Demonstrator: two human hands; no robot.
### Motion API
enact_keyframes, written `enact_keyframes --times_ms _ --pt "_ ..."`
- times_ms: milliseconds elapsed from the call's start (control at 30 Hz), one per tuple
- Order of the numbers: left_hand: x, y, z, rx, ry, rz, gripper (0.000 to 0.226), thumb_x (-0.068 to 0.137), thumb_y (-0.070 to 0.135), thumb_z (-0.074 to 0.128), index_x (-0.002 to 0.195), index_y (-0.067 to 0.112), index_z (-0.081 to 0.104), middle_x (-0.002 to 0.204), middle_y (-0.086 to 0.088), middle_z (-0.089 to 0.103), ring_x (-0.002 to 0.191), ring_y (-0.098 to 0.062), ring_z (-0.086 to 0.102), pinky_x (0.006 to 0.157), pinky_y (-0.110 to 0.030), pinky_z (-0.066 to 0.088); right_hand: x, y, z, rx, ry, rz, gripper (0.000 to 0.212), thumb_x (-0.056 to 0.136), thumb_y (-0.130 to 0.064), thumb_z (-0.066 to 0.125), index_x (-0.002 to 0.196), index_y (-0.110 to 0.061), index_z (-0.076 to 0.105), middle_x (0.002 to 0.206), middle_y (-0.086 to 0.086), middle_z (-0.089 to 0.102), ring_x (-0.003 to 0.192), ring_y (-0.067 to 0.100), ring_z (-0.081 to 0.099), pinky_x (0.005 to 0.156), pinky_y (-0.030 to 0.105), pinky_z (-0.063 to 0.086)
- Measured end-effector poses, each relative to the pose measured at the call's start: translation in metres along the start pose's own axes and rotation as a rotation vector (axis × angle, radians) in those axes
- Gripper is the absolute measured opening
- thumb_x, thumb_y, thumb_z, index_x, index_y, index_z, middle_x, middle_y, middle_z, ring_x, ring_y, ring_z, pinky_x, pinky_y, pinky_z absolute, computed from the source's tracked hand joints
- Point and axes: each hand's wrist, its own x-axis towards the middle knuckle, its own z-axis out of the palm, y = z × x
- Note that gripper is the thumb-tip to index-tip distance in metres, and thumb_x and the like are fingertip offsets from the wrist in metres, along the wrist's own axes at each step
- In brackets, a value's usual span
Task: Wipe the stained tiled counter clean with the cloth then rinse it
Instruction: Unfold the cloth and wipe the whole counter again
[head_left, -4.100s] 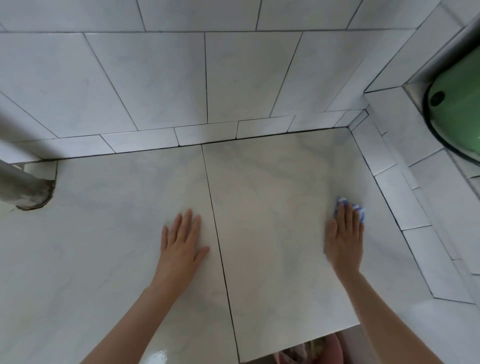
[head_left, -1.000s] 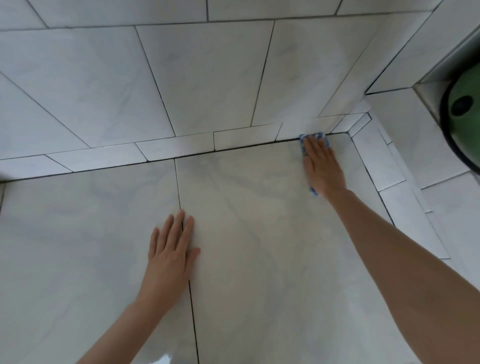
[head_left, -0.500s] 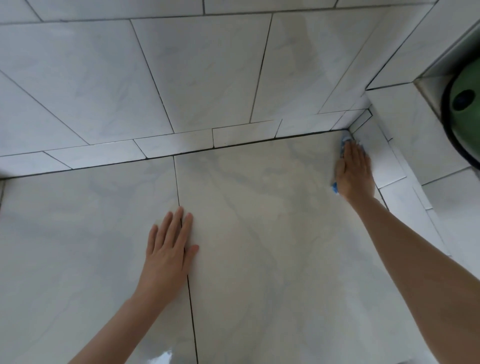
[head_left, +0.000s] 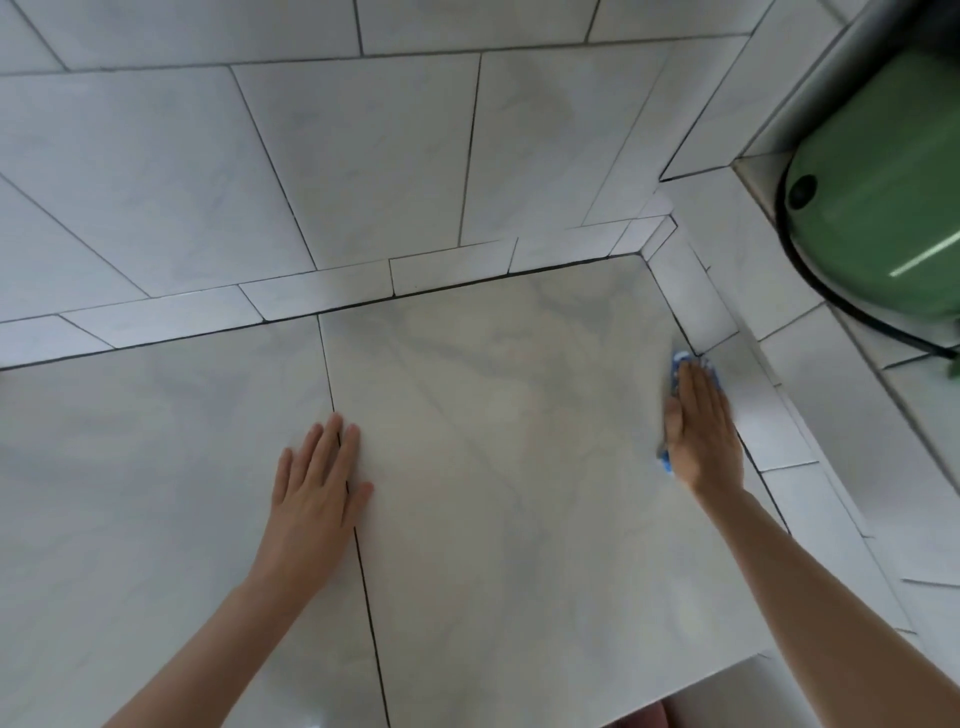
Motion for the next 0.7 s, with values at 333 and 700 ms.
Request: enact_keyframes --times_ms 333,700 --pt "-0.034 0.003 0.0 -0.038 -0.025 0.003 0.061 0.094 0.047 0.019 0.142 0.012 0.032 0.15 -0.009 0.029 0.138 -0.019 0.015 0.111 -0.029 0.0 -0.043 -0.06 0.017 -0.135 -0.088 -0.059 0.103 0.062 -0.012 0.075 0.147 0.0 0.018 0.156 0.014 0.015 0.144 0.036 0.008 0.117 0.042 0.007" --pt "-0.068 0.001 -0.005 -0.07 -0.044 0.009 0.067 0.096 0.052 0.01 0.14 0.008 0.036 0.147 -0.013 0.033 0.136 -0.019 0.017 0.11 -0.025 0.0 -0.136 -0.18 0.035 0.061 -0.072 -0.569 0.05 0.101 -0.031 0.023 0.149 -0.021 0.021 0.157 -0.003 0.019 0.146 0.019 0.012 0.117 0.037 0.013"
